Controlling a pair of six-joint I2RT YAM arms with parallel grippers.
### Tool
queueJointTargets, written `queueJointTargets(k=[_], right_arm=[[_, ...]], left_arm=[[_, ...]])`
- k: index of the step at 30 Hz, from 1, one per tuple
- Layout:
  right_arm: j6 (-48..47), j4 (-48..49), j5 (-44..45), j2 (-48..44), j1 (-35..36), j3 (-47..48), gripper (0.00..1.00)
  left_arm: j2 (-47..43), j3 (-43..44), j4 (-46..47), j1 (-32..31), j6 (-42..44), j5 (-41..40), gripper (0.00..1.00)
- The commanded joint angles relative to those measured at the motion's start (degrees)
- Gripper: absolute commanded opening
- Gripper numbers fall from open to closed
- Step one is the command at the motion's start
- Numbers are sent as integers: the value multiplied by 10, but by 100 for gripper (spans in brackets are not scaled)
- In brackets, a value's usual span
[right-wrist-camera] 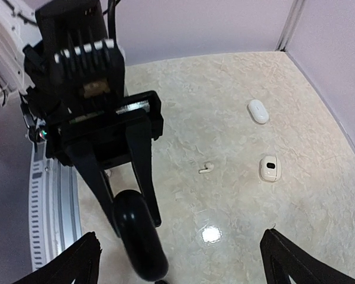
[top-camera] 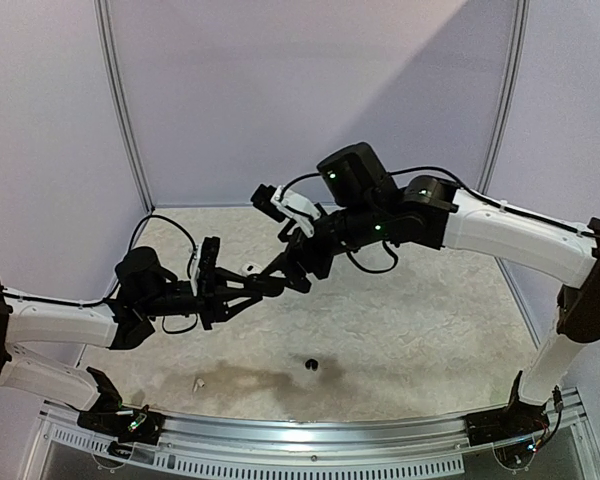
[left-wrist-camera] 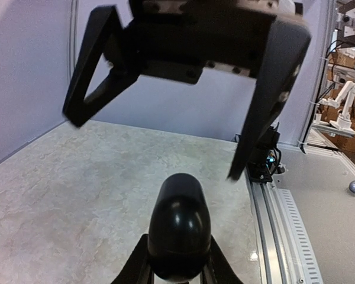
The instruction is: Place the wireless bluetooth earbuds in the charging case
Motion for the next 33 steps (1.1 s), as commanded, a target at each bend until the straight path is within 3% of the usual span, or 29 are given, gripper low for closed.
queueJointTargets(k=[1, 8, 16, 20, 33], right_arm=[[-58, -31, -30, 46, -9, 23, 92], [-73, -42, -41, 46, -12, 18, 89], [-51, -37, 31, 56, -25, 31, 81], [-28, -22, 21, 49, -40, 37, 79], [-9, -8, 6, 32, -45, 39, 77]], left_arm=[[-5, 6, 15, -2, 0, 51, 0], [0, 12, 11, -2, 2, 57, 0], [4, 20, -9, -4, 46, 91, 0], [3, 24, -43, -4, 79, 108, 0], [4, 24, -48, -4, 75, 108, 0]])
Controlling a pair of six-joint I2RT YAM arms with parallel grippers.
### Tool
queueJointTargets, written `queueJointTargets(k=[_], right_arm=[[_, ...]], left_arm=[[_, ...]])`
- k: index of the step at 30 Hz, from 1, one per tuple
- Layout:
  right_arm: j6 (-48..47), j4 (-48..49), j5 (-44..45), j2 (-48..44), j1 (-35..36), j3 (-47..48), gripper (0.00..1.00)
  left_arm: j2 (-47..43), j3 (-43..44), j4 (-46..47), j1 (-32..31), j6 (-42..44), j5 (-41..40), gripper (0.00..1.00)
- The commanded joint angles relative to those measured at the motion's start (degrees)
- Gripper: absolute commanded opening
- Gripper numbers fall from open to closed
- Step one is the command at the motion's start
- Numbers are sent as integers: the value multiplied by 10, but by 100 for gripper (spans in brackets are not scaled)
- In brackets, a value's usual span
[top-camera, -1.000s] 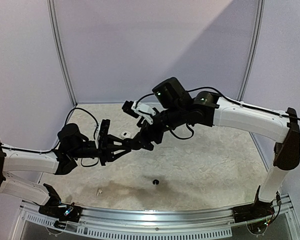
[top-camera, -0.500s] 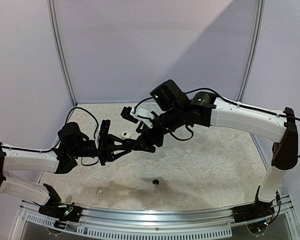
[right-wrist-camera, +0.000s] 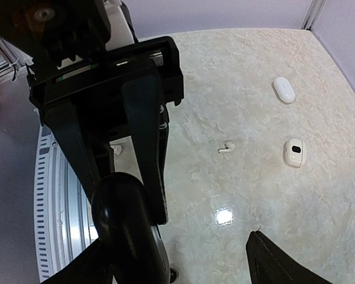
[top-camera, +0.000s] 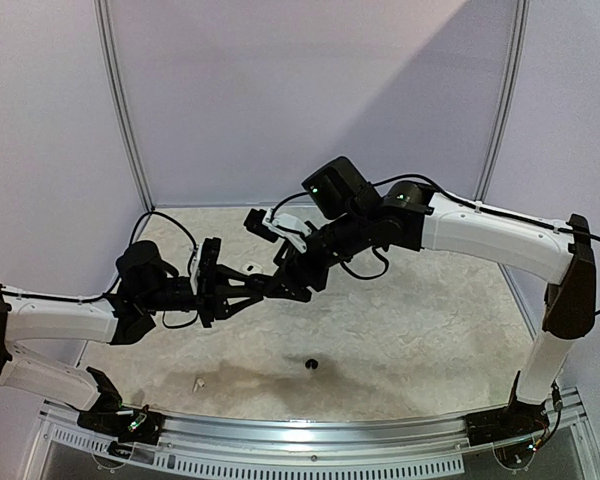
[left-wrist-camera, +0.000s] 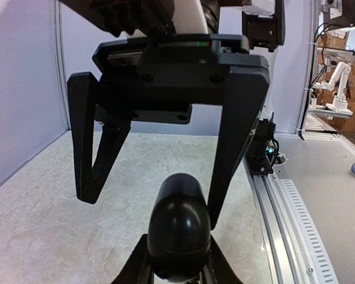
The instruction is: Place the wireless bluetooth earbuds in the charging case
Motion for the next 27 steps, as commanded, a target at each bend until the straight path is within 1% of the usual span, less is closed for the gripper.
queueJointTargets(k=[1, 9, 12, 19, 27], right_arm=[[18, 38, 44, -17, -35, 20, 77], [26, 41, 36, -27, -36, 24, 77], [27, 41, 36, -27, -37, 24, 77], [29, 39, 37, -27, -38, 24, 77], [32, 38, 36, -27, -38, 23, 77]], left_arm=[[2, 2, -27, -8, 14, 65, 0], [2, 4, -47, -7, 24, 59, 0], [1, 3, -60, -8, 49, 58, 0], [0, 3, -81, -8, 74, 57, 0], [0, 5, -85, -8, 89, 63, 0]])
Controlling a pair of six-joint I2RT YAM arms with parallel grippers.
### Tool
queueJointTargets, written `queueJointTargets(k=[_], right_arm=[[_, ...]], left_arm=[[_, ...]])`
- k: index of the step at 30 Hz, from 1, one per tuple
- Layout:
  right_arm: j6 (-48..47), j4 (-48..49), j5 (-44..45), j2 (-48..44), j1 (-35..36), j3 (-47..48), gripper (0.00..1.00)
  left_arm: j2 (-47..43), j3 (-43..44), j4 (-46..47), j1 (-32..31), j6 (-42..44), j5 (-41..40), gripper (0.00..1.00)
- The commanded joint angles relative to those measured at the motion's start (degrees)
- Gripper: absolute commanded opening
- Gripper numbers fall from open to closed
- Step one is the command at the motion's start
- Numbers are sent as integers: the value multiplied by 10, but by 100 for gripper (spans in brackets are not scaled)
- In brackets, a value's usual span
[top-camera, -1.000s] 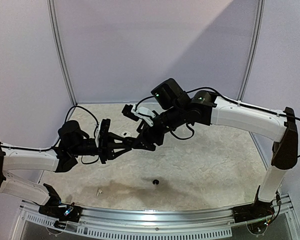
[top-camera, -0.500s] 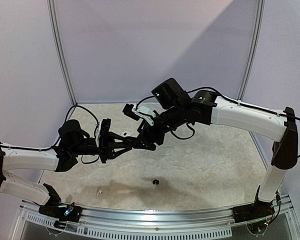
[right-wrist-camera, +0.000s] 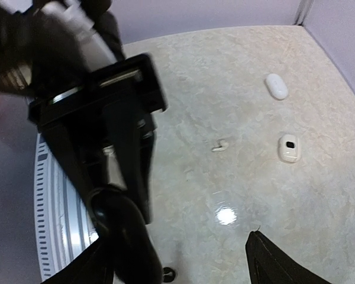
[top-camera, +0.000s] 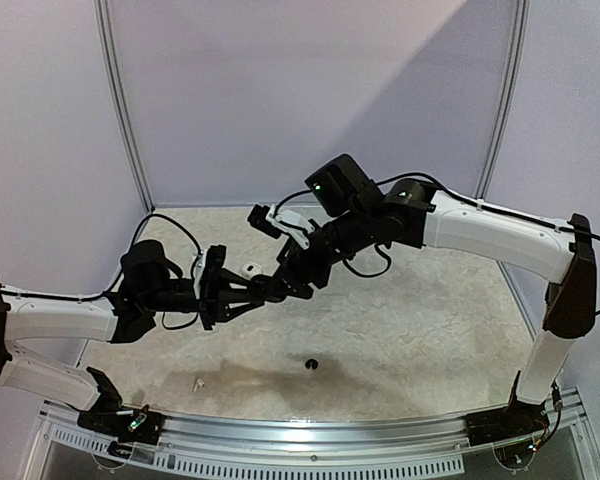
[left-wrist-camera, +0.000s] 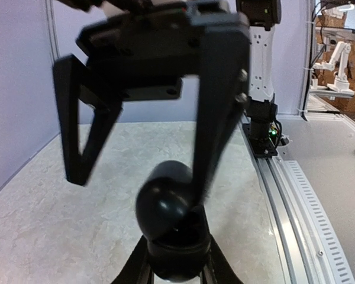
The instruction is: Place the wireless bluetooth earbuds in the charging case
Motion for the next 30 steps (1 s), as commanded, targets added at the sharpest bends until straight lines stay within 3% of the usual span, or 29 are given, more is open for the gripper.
queueJointTargets(k=[1, 12, 18, 25, 30], right_arm=[[15, 46, 41, -24, -32, 22, 77], [18, 36, 29, -15, -33, 19, 77], [29, 52, 1, -6, -40, 41, 80], [49, 62, -40, 8, -47, 78, 83], [98, 67, -21, -9, -64, 74, 86]], left_arm=[[0, -4, -35, -8, 25, 62, 0], [0, -9, 5, -8, -21, 40, 0], [12, -8, 0, -7, -128, -19, 0], [22, -2, -18, -5, -164, -56, 0], [21, -4, -21, 4, -203, -121, 0]])
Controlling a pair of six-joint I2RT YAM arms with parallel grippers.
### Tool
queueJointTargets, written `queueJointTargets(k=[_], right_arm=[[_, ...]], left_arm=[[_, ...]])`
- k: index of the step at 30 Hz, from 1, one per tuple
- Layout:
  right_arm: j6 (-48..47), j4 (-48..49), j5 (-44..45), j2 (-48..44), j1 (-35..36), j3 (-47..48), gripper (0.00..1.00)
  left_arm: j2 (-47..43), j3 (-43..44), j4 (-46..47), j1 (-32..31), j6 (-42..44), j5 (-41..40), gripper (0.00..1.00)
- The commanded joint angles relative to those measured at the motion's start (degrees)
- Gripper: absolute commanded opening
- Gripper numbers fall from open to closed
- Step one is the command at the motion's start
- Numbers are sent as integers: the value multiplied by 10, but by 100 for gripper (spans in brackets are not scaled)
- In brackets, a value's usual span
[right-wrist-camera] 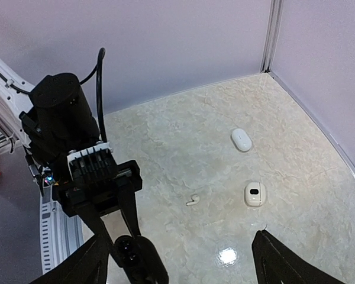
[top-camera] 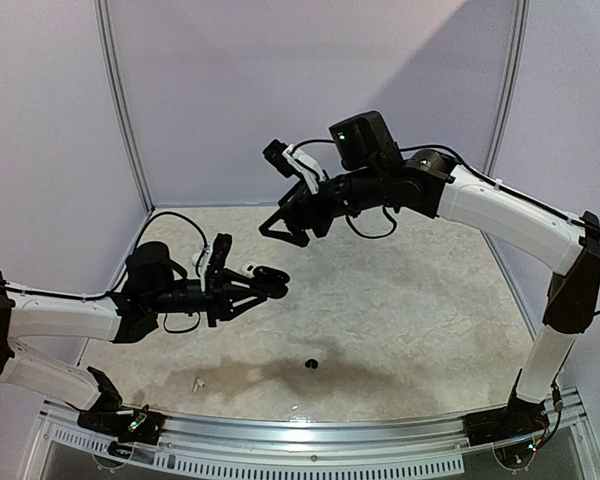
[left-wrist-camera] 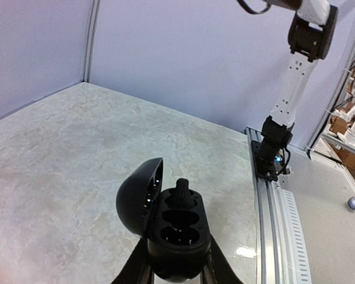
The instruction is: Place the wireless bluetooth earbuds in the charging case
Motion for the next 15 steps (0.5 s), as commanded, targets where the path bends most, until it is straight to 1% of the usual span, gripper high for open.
queueJointTargets(k=[1, 2, 3, 4, 5, 6, 7, 9, 12, 13, 15], right_arm=[[72, 17, 13, -14, -21, -23, 86], [90, 31, 15, -25, -32, -52, 85], [131, 48, 9, -35, -47, -88, 73], [173, 58, 1, -48, -60, -116, 52], [205, 40, -1, -52, -70, -133, 34], [232, 0, 7, -47, -72, -133, 26], [234, -45, 12, -28, -69, -128, 26], [224, -109, 50, 0, -48, -131, 30], [190, -133, 96, 34, 2, -157, 33], [190, -137, 96, 43, 11, -161, 33], [205, -141, 100, 70, 21, -165, 37]], left_arm=[[5, -6, -10, 8, -54, -80, 0], [5, -6, -10, 9, -61, -93, 0], [4, -5, -9, 10, -63, -102, 0], [4, -6, -9, 10, -65, -111, 0], [2, -6, -9, 10, -65, -119, 0], [-1, -7, -10, 10, -63, -129, 0], [-3, -8, -13, 10, -62, -139, 0], [-9, -14, -19, 11, -57, -156, 0], [-15, -18, -28, 12, -55, -173, 0], [-16, -19, -30, 13, -53, -175, 0], [-16, -18, -31, 14, -50, -178, 0]])
